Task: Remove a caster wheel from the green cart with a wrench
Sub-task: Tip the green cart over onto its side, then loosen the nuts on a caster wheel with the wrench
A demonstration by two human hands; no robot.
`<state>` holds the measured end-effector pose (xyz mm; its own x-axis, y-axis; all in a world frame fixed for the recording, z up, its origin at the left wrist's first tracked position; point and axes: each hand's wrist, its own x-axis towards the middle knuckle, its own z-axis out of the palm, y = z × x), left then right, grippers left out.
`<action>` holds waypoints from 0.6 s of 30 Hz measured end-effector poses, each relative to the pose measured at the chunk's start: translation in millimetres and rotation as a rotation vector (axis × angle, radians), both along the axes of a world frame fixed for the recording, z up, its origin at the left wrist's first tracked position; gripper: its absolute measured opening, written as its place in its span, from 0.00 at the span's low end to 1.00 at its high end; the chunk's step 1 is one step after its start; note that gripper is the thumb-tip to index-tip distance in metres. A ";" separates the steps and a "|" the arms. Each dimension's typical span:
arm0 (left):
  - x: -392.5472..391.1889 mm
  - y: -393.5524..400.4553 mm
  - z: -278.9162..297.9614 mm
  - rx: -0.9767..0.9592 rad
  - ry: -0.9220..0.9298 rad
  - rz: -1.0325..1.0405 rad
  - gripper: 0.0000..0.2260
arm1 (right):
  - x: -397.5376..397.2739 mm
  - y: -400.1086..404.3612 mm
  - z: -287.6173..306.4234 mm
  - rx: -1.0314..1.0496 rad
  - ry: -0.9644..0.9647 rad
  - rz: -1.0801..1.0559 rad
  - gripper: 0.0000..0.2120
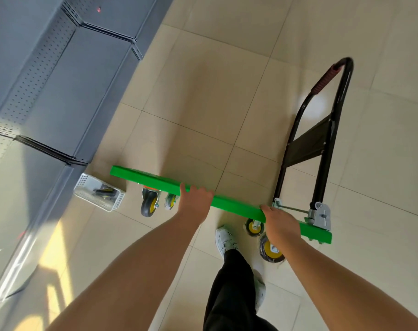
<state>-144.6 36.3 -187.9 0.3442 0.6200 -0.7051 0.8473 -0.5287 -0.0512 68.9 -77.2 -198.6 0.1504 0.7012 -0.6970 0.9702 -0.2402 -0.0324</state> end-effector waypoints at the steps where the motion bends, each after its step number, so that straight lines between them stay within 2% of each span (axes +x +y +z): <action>1: -1.2 -5.1 2.0 0.005 -0.010 0.010 0.28 | -1.6 -7.0 3.1 0.013 -0.006 -0.009 0.26; 6: -22.5 -38.6 27.3 0.017 -0.085 0.105 0.30 | -14.4 -40.3 33.7 0.110 -0.025 -0.041 0.26; 11: -70.2 -84.4 91.8 0.071 -0.152 0.306 0.25 | -50.7 -50.1 90.7 0.100 0.025 -0.056 0.22; 15: -109.7 -97.0 135.4 0.095 -0.186 0.443 0.23 | -89.7 -39.5 123.2 0.110 0.072 -0.089 0.18; 18: -143.5 -92.1 155.6 0.123 -0.184 0.544 0.19 | -125.9 -23.3 142.0 0.137 0.138 -0.092 0.19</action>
<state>-288.1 -55.7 -32.3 0.0632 0.8155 -0.5753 0.9960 -0.0147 0.0886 -57.0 -100.4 -56.6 0.1282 0.7783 -0.6147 0.9284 -0.3121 -0.2016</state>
